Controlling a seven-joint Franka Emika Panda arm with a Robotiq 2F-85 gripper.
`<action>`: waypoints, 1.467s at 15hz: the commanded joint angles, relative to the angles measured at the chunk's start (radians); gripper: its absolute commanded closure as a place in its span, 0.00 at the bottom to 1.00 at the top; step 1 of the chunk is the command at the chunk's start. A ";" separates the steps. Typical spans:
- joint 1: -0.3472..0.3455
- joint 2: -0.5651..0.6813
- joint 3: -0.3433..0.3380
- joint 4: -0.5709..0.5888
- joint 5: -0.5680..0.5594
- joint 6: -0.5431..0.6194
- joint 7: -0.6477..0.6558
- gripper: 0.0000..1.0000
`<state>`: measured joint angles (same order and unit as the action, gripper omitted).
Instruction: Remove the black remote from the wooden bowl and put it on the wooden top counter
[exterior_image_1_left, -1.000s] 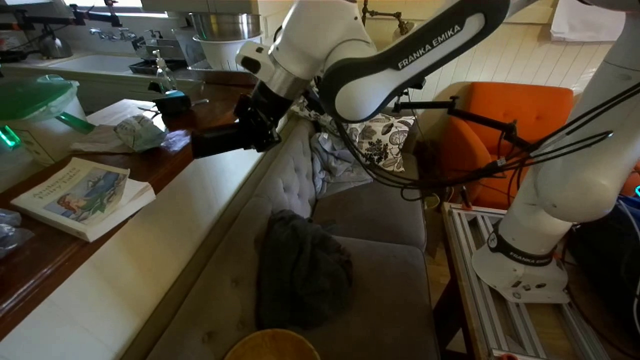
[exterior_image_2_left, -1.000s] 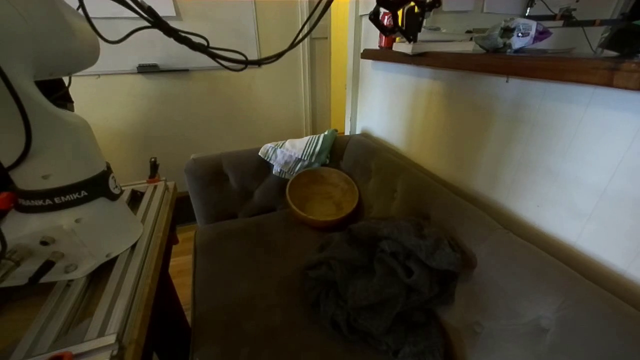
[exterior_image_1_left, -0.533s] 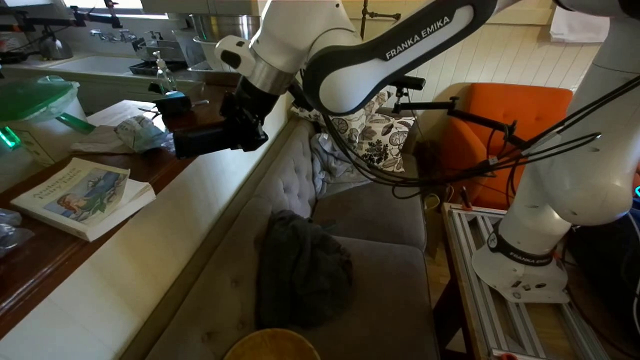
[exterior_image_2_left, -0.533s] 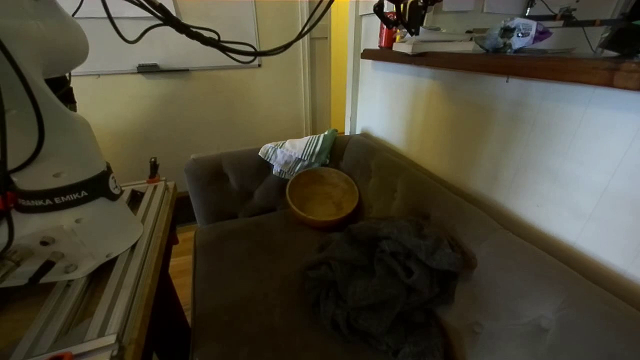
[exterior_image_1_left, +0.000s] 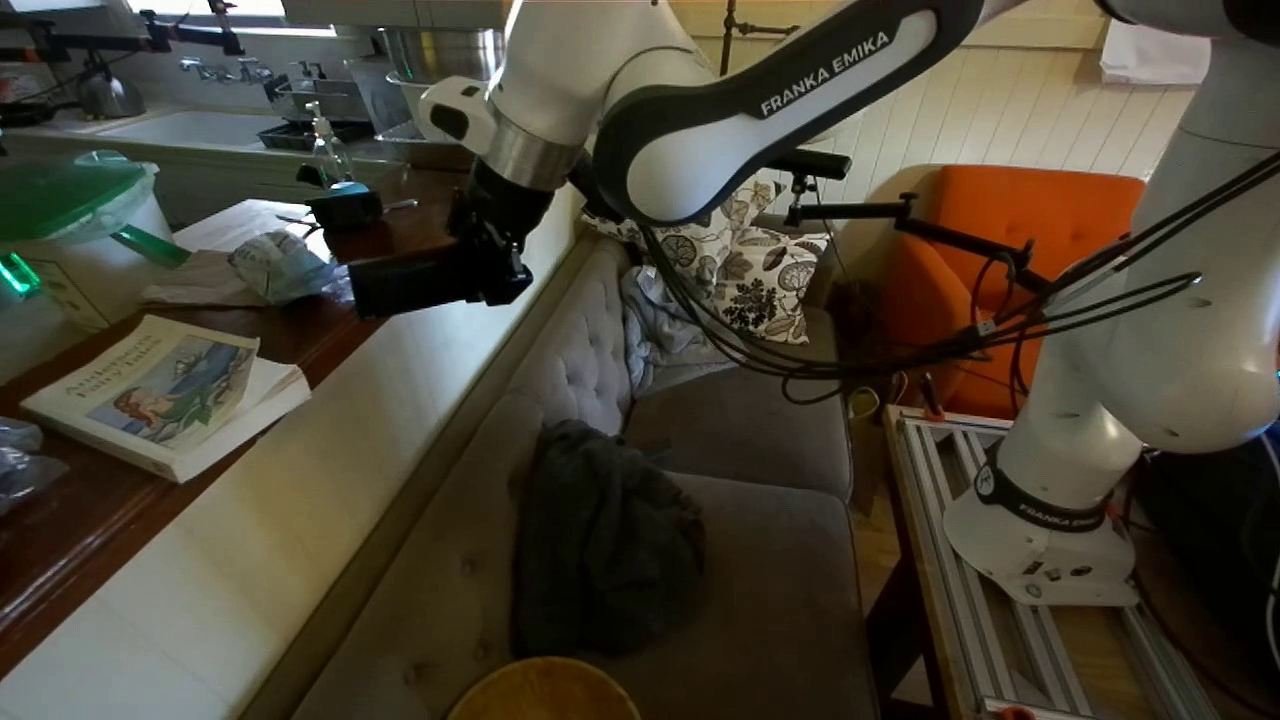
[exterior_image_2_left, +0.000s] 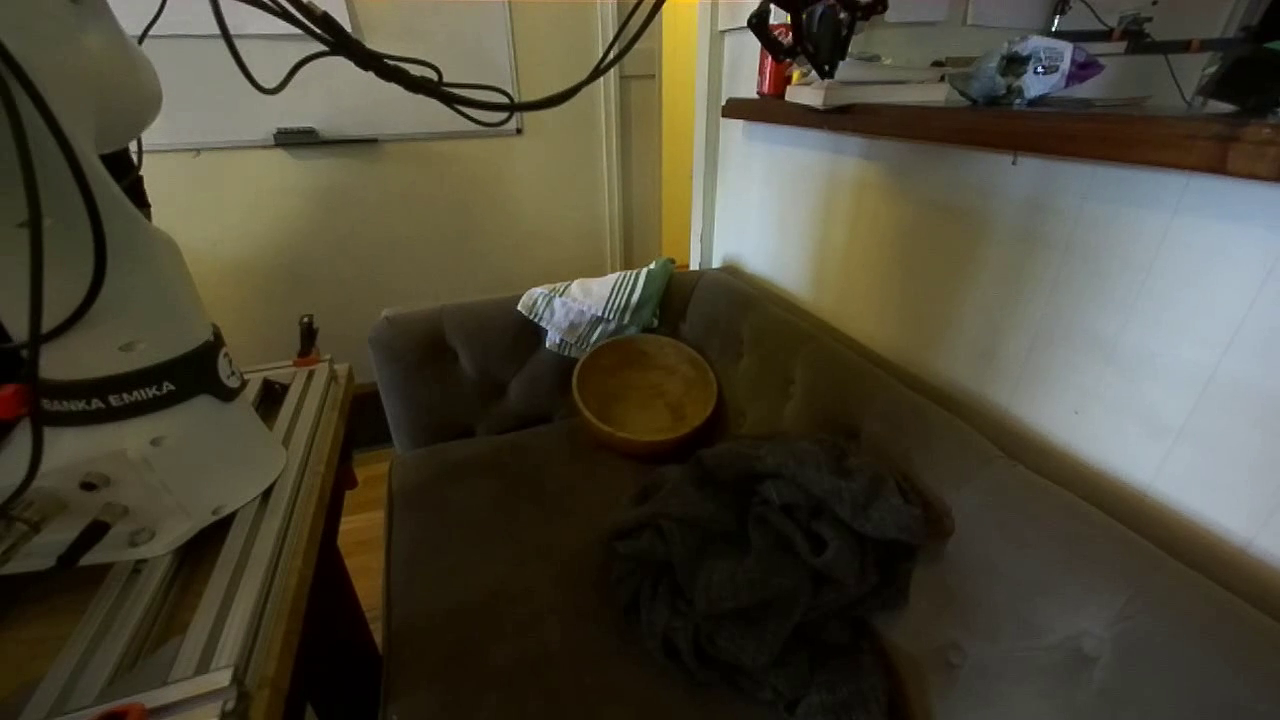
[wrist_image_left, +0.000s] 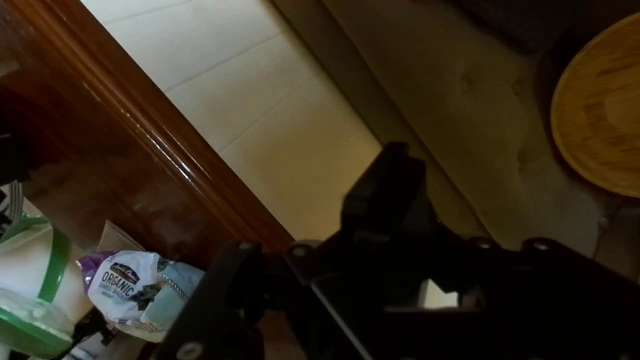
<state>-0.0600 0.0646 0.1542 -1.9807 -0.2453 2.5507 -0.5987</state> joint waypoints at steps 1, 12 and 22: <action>0.063 0.055 -0.044 0.150 -0.071 -0.145 0.127 0.94; 0.109 0.142 -0.065 0.361 -0.068 -0.340 0.197 0.75; 0.165 0.269 -0.099 0.618 -0.169 -0.663 0.365 0.94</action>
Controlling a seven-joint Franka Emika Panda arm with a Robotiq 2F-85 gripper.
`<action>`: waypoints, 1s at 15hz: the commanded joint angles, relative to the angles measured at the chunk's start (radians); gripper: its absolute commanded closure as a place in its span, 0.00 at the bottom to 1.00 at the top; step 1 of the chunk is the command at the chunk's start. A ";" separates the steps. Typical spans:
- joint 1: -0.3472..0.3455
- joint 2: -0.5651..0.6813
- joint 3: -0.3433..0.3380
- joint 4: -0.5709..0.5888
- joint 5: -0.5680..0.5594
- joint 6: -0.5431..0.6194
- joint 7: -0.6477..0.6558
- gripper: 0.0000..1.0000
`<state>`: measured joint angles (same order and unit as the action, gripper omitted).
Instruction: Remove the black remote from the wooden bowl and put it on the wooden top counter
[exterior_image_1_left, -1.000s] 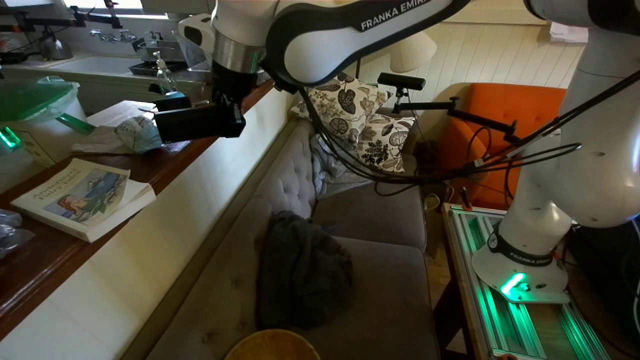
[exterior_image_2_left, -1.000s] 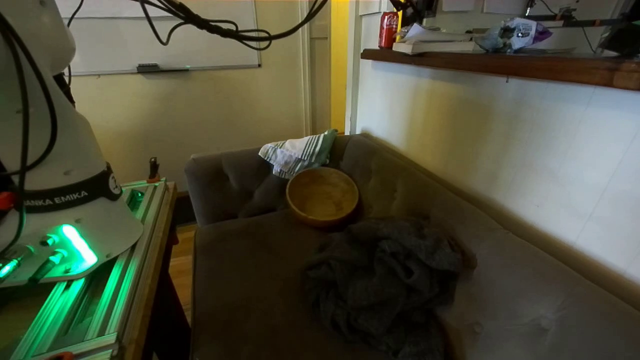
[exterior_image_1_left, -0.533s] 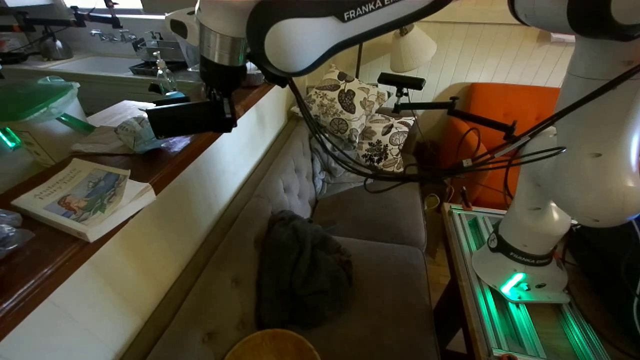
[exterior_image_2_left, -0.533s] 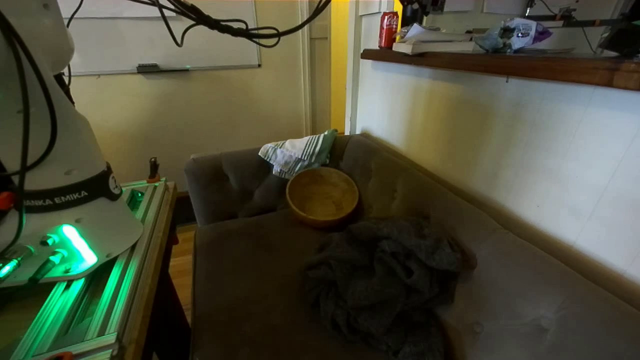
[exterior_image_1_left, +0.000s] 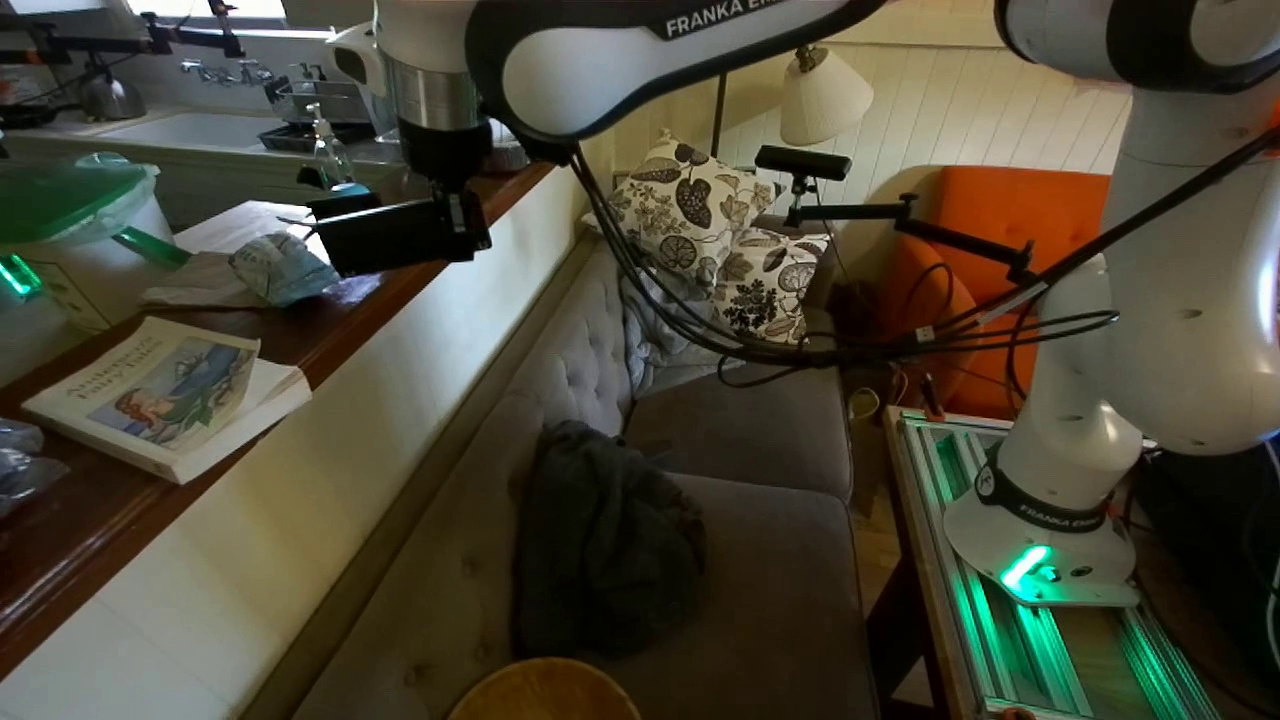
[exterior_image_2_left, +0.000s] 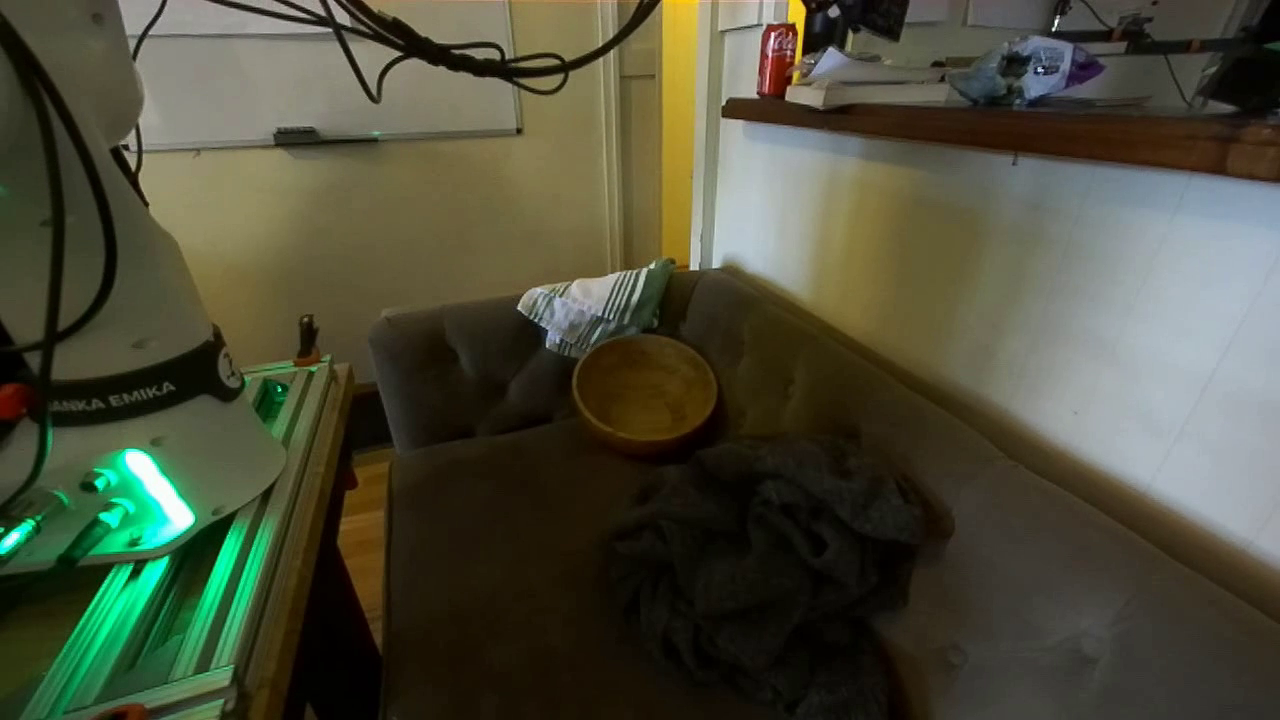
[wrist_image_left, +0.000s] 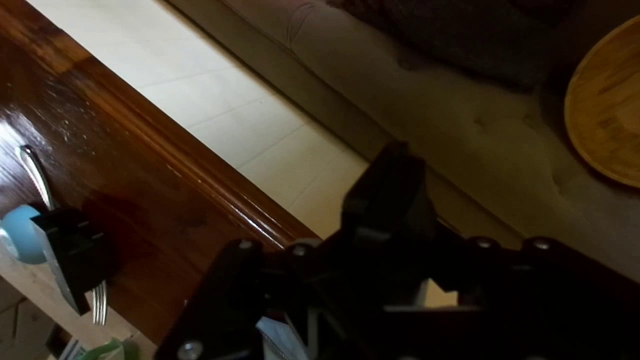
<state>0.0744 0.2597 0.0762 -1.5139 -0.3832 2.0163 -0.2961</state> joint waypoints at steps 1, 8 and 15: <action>0.036 0.096 -0.022 0.196 -0.023 -0.175 0.083 0.94; 0.084 0.280 0.009 0.518 0.128 -0.440 0.165 0.94; 0.090 0.335 0.016 0.599 0.216 -0.428 0.193 0.75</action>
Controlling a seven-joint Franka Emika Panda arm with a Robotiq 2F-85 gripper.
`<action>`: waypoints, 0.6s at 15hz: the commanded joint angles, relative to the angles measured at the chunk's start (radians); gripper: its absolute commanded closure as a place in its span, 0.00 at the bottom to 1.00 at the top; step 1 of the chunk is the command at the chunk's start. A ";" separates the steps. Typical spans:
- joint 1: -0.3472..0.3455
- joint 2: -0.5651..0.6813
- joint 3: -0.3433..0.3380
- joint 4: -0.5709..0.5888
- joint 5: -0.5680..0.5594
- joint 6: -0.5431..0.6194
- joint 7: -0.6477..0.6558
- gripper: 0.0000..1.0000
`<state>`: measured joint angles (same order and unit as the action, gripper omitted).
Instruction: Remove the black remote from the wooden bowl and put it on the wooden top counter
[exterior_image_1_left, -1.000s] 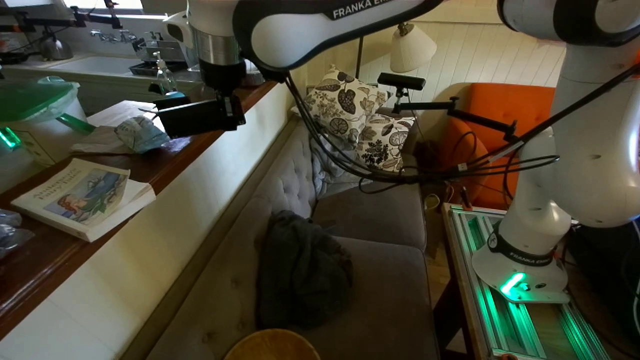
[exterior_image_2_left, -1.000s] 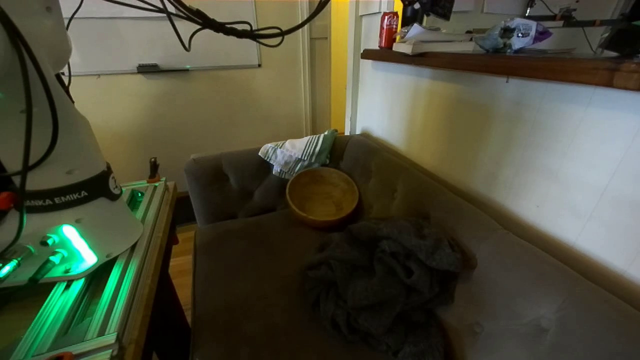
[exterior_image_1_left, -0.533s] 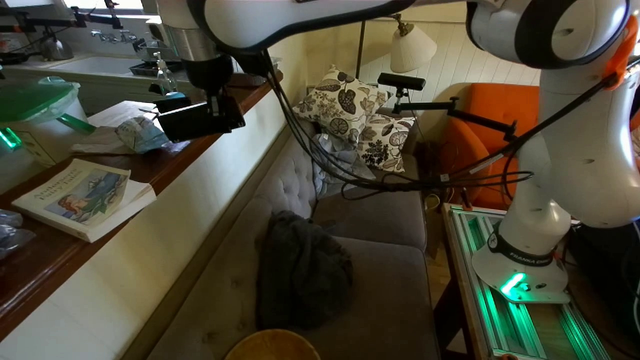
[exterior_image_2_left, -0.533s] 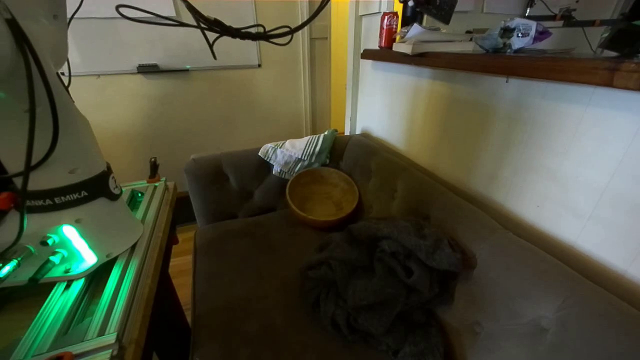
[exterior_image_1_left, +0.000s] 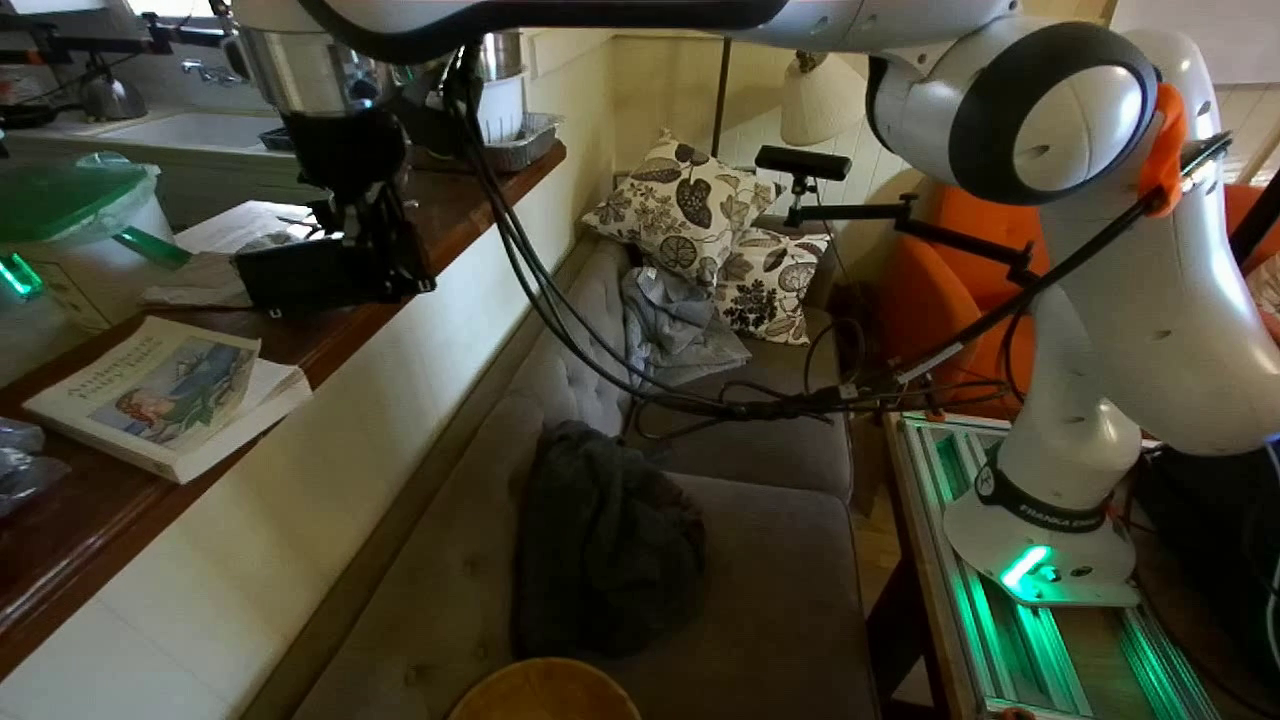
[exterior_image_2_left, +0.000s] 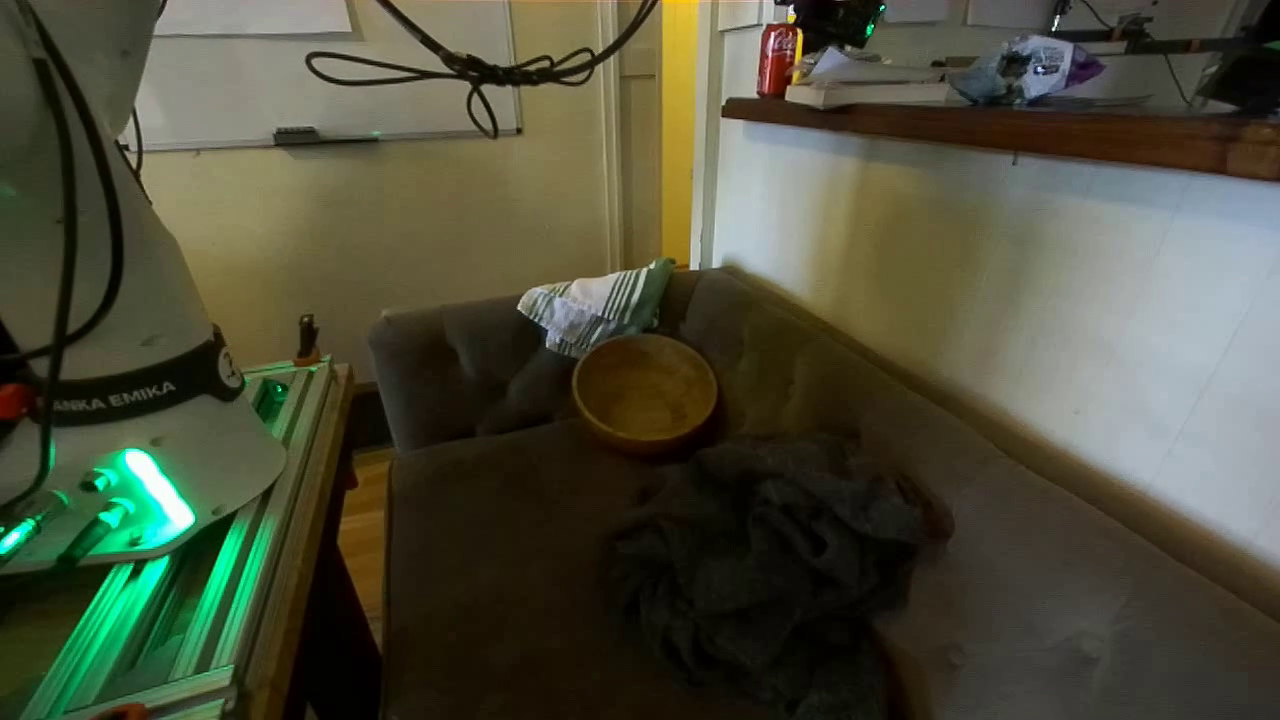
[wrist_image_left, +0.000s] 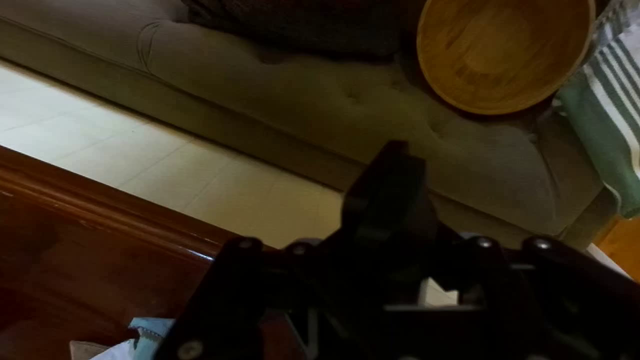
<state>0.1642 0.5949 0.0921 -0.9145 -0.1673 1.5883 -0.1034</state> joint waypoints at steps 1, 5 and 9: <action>0.000 0.009 0.000 0.013 0.001 -0.002 0.000 0.94; 0.025 0.051 0.000 0.066 0.025 -0.033 0.145 0.94; 0.043 0.094 -0.002 0.128 0.036 -0.022 0.300 0.94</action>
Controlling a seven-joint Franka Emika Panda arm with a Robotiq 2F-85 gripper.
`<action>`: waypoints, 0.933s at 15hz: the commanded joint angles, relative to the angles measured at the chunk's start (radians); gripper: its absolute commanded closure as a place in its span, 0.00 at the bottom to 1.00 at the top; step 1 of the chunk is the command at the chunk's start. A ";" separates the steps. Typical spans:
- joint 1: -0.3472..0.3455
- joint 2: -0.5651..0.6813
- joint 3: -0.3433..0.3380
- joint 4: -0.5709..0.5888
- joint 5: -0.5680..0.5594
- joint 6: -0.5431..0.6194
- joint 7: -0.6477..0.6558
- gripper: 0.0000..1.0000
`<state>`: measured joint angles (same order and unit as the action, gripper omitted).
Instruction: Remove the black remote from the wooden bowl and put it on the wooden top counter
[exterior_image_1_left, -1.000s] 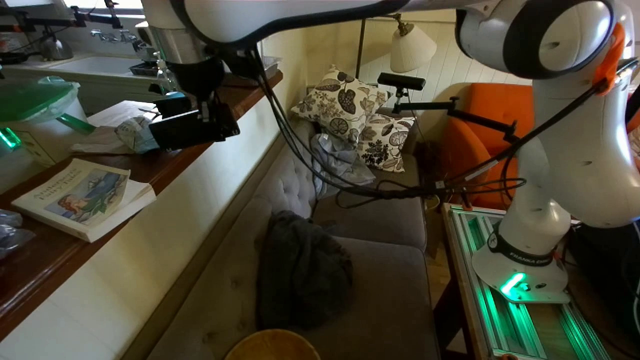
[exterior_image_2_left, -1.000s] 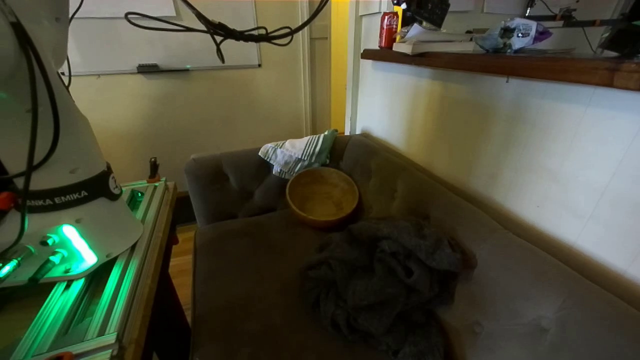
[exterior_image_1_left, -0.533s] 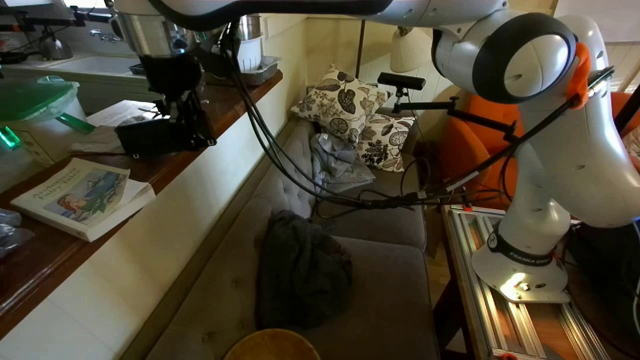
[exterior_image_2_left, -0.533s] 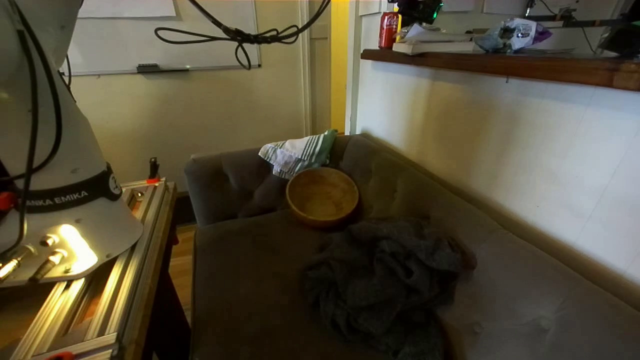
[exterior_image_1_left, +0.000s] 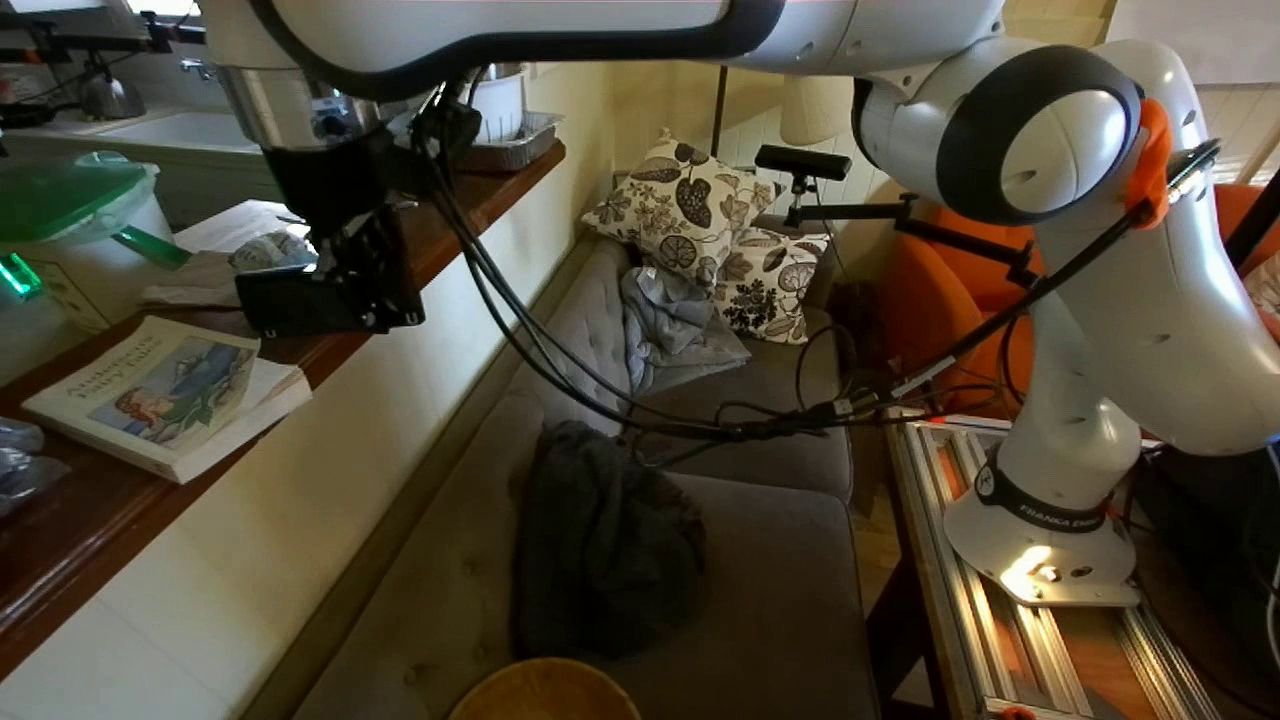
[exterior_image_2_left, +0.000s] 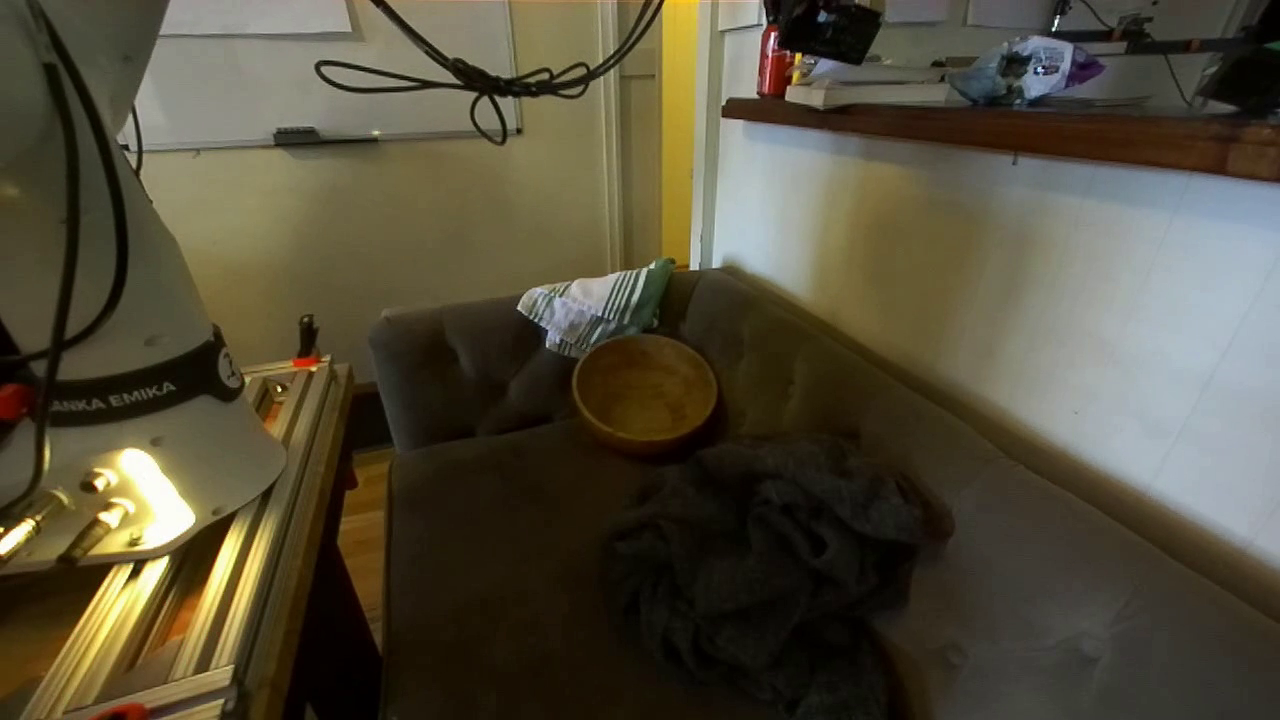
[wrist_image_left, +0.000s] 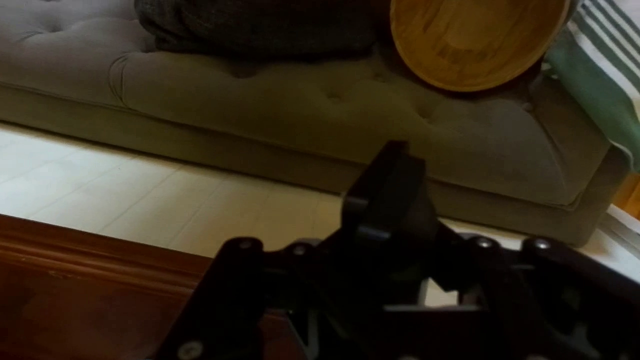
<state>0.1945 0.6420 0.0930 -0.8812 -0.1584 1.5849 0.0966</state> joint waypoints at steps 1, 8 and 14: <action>0.017 0.058 -0.006 0.110 0.022 -0.009 0.140 0.94; 0.018 0.101 -0.019 0.198 -0.008 0.023 0.286 0.94; 0.002 0.095 -0.008 0.159 0.024 0.071 0.311 0.94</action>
<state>0.2015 0.7287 0.0795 -0.7294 -0.1596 1.6077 0.3495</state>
